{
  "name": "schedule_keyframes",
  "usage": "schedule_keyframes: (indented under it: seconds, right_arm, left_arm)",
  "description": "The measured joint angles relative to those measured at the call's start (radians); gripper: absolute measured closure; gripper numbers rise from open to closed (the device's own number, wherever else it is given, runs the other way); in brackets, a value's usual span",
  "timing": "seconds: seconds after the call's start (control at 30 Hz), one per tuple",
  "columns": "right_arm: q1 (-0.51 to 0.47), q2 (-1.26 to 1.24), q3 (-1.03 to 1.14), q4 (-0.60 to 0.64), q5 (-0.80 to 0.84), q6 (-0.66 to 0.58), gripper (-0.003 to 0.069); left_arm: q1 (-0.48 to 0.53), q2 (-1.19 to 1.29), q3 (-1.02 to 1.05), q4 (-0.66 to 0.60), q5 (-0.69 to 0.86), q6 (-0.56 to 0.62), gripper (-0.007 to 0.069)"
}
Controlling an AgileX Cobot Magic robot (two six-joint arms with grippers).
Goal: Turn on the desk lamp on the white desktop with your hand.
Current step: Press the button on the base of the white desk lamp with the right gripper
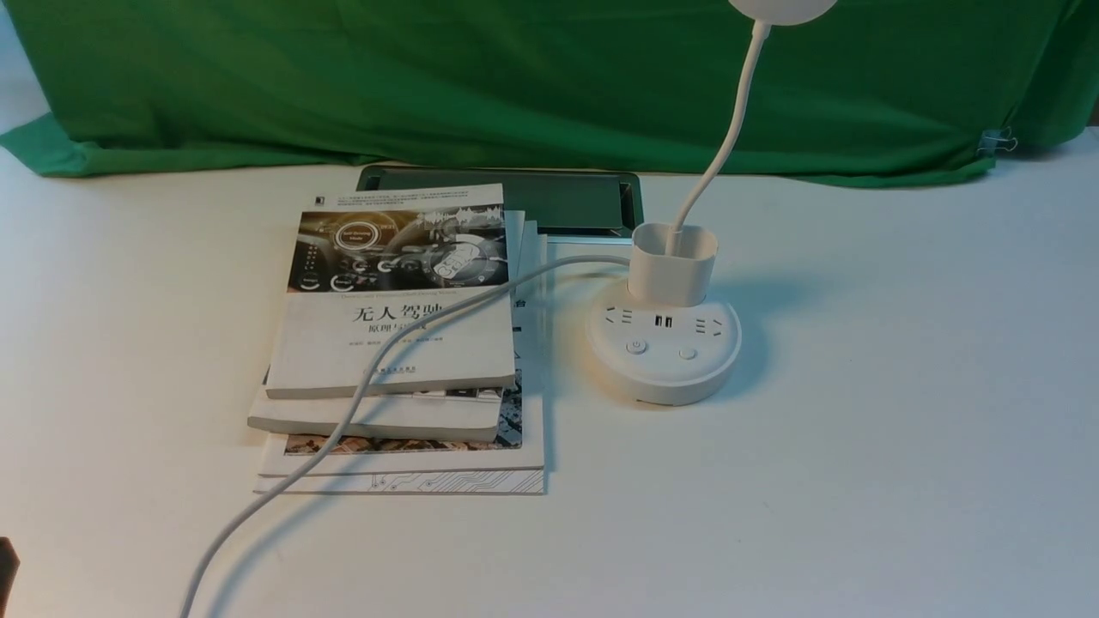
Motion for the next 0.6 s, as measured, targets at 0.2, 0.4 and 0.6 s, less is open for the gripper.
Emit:
schedule_keyframes:
  seconds: [0.2, 0.4, 0.6]
  right_arm:
    - [0.005, 0.344, -0.36, 0.001, 0.328, -0.29, 0.0631]
    - [0.126, 0.583, -0.583, -0.001, 0.505, -0.33, 0.0631]
    - [0.379, 0.827, -0.709, -0.006, 0.612, -0.385, 0.0631]
  left_arm:
    - [0.0, 0.0, 0.0, 0.0, 0.0, 0.0, 0.0603]
    - [0.0, 0.0, 0.0, 0.0, 0.0, 0.0, 0.0603]
    - [0.0, 0.0, 0.0, 0.0, 0.0, 0.0, 0.0603]
